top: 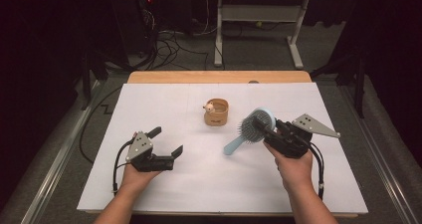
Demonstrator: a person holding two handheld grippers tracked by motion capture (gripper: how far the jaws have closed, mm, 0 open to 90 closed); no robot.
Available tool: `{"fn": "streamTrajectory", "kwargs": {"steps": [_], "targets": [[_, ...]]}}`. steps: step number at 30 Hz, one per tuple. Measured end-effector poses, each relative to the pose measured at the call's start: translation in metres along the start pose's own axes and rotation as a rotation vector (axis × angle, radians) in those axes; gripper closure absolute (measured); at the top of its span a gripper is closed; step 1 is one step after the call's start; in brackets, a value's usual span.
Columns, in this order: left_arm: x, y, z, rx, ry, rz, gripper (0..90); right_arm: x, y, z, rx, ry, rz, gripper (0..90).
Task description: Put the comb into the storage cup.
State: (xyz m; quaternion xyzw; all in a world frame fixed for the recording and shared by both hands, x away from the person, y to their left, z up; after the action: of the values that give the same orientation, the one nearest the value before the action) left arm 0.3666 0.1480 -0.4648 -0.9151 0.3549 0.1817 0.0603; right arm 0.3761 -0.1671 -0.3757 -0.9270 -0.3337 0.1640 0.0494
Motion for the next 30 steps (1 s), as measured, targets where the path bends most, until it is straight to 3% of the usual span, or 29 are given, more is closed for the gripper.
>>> {"fn": "streamTrajectory", "kwargs": {"steps": [18, 30], "targets": [[-0.007, 0.0, 0.006, 0.031, 0.011, -0.005, 1.2, -0.017, 0.015, -0.007, -0.068, 0.037, 0.063, 60.0], [-0.007, -0.002, 0.008, 0.027, 0.014, 0.013, 0.0, -0.011, 0.014, -0.018, -0.075, 0.055, 0.066, 60.0]]}}
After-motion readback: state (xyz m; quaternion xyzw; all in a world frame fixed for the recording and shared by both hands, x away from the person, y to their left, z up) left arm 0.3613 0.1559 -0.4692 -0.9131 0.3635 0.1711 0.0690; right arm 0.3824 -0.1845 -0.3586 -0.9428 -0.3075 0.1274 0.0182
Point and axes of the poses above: each handheld gripper's, and its own axes: x roughly forward along the jaws, z roughly out of its underside, y roughly to its right, the point moved 7 cm from there along x, roughly forward along the jaws, and after that the axes turned 7 degrees about -y, right-handed, at the moved point
